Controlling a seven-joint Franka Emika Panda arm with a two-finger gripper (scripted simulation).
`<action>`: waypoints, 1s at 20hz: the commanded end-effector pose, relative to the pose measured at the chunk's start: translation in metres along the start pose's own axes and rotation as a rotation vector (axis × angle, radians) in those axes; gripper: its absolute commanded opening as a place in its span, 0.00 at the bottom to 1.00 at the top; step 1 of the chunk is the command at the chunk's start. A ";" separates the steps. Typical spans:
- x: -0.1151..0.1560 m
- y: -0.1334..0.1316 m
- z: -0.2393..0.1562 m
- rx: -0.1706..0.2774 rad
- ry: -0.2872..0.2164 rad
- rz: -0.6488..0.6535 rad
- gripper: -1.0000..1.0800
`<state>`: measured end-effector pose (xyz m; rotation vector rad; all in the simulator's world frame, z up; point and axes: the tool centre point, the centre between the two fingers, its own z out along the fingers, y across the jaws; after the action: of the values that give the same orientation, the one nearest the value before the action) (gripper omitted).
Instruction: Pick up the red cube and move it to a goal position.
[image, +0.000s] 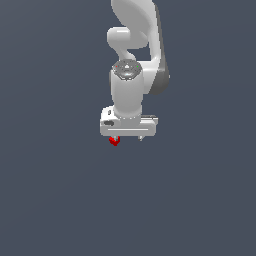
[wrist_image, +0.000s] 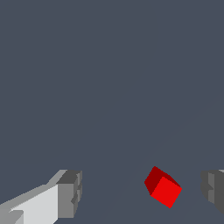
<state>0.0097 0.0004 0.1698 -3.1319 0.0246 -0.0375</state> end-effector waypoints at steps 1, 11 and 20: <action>0.000 0.000 0.000 0.000 0.000 0.000 0.96; -0.013 0.017 0.026 -0.004 -0.003 0.100 0.96; -0.053 0.054 0.089 -0.013 -0.012 0.343 0.96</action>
<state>-0.0335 -0.0456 0.0911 -3.1010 0.4893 -0.0187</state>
